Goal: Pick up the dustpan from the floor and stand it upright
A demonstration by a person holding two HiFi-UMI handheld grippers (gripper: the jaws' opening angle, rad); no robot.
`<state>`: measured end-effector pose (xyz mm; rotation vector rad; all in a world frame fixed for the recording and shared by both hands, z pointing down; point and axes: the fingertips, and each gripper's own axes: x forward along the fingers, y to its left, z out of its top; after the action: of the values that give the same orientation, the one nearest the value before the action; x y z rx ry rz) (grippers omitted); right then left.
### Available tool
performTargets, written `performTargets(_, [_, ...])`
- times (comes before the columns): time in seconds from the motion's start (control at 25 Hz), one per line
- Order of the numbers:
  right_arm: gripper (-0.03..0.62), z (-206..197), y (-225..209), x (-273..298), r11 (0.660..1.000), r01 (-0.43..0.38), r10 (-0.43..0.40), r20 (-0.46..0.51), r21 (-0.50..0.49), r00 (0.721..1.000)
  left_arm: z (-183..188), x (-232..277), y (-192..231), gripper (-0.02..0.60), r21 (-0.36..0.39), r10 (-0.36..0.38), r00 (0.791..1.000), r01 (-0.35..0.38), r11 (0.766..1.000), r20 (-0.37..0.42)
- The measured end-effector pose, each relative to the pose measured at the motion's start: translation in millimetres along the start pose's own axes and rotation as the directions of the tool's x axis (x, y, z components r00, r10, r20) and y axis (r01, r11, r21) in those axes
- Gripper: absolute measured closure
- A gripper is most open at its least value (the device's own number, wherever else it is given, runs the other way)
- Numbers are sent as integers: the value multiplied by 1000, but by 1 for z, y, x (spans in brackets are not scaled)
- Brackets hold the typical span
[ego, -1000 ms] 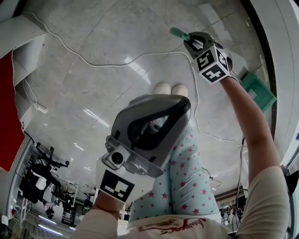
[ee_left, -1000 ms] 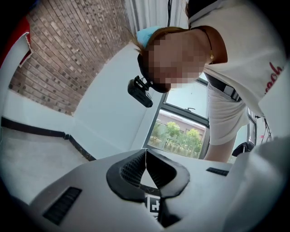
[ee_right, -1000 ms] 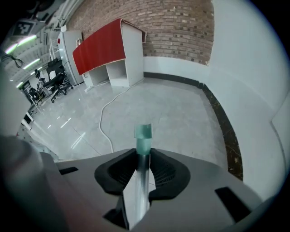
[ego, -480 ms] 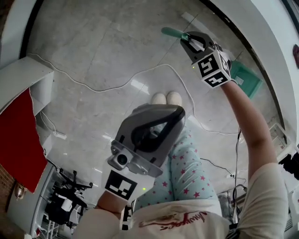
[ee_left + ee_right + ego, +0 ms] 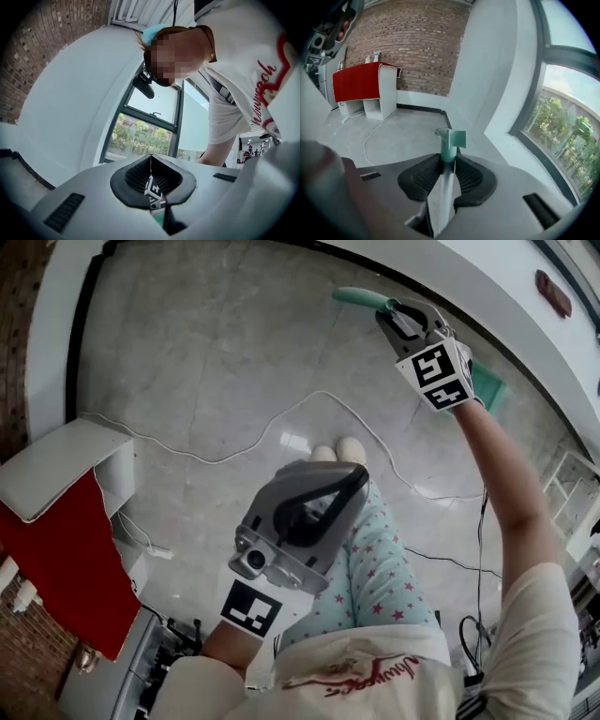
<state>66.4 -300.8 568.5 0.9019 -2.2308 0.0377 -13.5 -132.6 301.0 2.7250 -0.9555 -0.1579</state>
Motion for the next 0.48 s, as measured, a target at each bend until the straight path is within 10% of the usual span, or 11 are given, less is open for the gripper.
performTargets(0.48, [485,-37,-142,-122,920,290,-305,17,264,952,16,67,-82,561,-31,-182,982,181,983,-44])
